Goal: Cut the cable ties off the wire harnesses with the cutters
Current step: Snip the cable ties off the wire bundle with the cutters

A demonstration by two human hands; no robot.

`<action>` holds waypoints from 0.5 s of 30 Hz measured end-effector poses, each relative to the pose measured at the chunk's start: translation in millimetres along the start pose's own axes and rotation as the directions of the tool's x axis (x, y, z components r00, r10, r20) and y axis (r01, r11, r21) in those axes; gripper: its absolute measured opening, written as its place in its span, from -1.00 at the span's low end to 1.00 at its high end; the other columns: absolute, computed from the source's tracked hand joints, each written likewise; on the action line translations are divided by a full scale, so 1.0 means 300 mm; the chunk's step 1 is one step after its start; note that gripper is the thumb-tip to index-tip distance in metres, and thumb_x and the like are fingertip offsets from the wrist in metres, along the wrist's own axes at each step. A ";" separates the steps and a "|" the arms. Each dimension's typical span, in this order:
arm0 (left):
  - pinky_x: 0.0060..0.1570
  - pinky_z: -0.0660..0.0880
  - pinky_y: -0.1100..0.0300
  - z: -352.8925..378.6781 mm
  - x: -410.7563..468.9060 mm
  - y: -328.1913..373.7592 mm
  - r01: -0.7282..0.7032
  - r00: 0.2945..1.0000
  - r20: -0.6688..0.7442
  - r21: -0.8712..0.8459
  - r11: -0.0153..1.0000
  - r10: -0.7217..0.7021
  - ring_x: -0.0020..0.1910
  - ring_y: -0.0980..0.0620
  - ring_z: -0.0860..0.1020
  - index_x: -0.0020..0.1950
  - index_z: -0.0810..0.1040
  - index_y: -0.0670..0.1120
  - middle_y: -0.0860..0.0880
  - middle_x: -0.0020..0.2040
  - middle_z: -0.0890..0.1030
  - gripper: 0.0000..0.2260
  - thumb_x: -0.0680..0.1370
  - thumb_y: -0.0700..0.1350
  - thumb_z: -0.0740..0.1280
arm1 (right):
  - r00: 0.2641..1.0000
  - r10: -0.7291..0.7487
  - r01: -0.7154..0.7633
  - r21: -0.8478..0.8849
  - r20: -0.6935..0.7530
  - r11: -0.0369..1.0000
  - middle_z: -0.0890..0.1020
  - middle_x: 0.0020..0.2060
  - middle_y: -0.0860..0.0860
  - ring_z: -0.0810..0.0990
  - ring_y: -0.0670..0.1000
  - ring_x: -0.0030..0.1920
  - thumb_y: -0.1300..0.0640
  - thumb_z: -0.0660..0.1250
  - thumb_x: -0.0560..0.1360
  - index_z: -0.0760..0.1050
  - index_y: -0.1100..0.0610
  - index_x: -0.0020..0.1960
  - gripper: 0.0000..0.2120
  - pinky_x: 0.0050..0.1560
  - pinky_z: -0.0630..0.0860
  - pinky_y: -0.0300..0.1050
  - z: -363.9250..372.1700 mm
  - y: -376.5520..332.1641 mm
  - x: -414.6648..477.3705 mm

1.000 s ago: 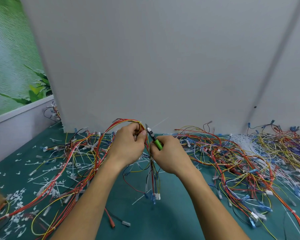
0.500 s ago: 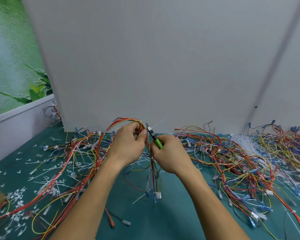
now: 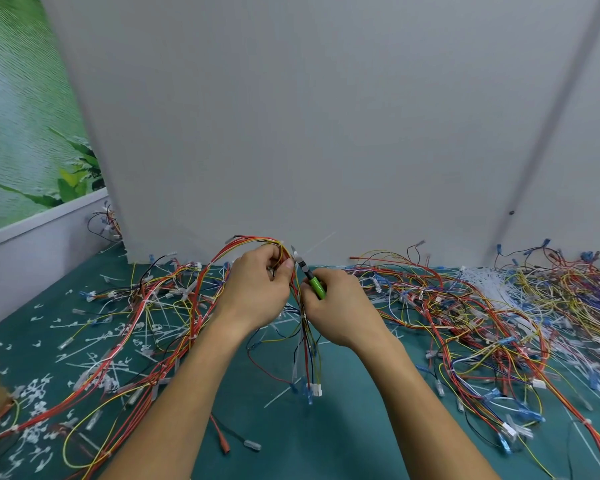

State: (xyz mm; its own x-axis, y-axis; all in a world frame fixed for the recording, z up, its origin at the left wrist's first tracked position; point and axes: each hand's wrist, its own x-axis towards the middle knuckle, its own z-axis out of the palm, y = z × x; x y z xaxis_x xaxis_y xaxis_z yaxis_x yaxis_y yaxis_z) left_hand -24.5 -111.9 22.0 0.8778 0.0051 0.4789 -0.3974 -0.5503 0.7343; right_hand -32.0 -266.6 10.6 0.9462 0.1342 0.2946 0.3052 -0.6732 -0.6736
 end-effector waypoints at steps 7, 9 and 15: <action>-0.35 0.41 0.03 -0.001 -0.001 0.002 0.007 1.000 0.003 -0.002 1.000 -0.007 -0.47 0.05 0.34 -0.16 0.55 -0.04 -0.02 -0.43 0.49 -0.82 0.64 -0.09 0.31 | 1.000 -0.005 0.005 0.004 -0.026 1.000 0.40 -0.48 -0.01 0.32 -0.06 -0.52 0.09 0.29 0.62 0.34 0.06 -0.36 -0.62 -0.53 0.20 -0.29 -0.005 -0.002 -0.002; -0.35 0.37 0.07 -0.002 -0.001 0.003 0.000 1.000 -0.001 -0.003 1.000 0.000 -0.47 0.04 0.32 -0.16 0.54 -0.06 -0.06 -0.44 0.47 -0.82 0.64 -0.08 0.31 | 0.999 -0.006 0.007 0.030 -0.049 1.000 0.36 -0.52 -0.01 0.34 -0.07 -0.54 0.11 0.30 0.61 0.31 0.07 -0.40 -0.58 -0.54 0.26 -0.31 -0.008 -0.003 -0.001; -0.36 0.39 0.02 0.000 -0.002 0.002 -0.003 1.000 0.001 0.008 1.000 0.003 -0.46 0.04 0.34 -0.16 0.54 -0.06 -0.19 -0.37 0.54 -0.81 0.64 -0.07 0.31 | 0.999 -0.004 0.005 0.026 -0.045 1.000 0.38 -0.51 -0.01 0.34 -0.07 -0.54 0.11 0.30 0.61 0.33 0.07 -0.39 -0.60 -0.53 0.25 -0.30 -0.005 -0.001 0.002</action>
State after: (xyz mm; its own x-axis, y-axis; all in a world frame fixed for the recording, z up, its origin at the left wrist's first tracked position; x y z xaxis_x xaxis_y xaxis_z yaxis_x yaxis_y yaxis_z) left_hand -25.3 -112.1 22.1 0.8771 0.0030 0.4804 -0.3975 -0.5571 0.7292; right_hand -31.7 -267.6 12.0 0.9392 0.1041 0.3272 0.3126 -0.6533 -0.6896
